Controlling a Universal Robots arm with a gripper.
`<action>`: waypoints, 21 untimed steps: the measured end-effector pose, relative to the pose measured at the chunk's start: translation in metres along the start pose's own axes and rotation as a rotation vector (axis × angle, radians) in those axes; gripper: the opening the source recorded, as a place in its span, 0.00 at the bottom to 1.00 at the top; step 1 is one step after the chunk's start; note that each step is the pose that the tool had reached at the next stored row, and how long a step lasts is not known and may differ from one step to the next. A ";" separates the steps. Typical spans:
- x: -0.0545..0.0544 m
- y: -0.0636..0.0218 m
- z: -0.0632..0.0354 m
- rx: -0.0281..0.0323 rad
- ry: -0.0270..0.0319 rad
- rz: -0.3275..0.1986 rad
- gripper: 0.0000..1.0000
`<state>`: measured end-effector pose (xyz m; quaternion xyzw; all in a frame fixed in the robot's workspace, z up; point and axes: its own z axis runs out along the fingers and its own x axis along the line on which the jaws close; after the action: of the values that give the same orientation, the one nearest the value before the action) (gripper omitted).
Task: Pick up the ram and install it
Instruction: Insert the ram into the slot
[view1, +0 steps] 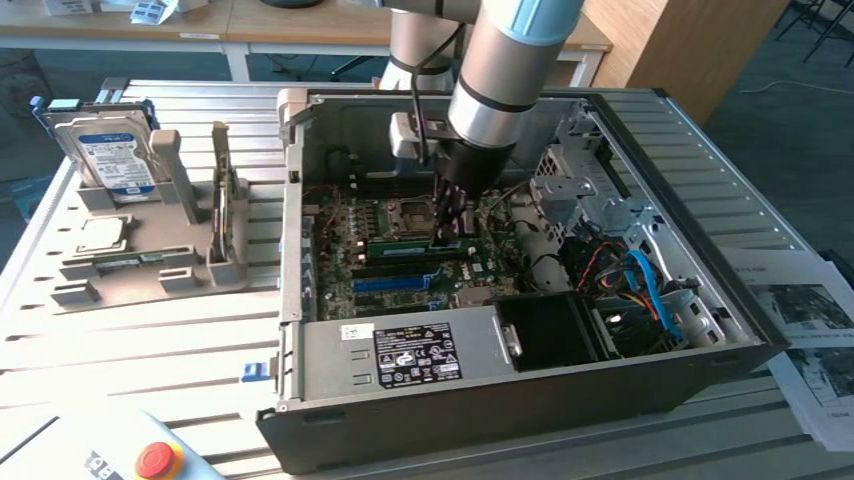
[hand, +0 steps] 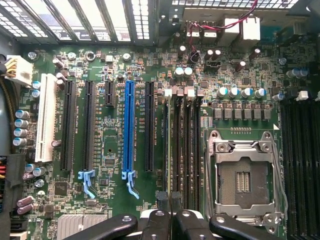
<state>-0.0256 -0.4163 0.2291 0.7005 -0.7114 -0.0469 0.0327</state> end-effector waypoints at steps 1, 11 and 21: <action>0.000 0.0001 0.0001 0.0000 0.0000 0.000 0.12; 0.000 0.0004 0.0019 0.0006 0.0004 0.000 0.12; 0.000 0.0005 0.0033 0.0011 0.0006 0.000 0.12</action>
<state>-0.0265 -0.4164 0.2258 0.7005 -0.7114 -0.0463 0.0325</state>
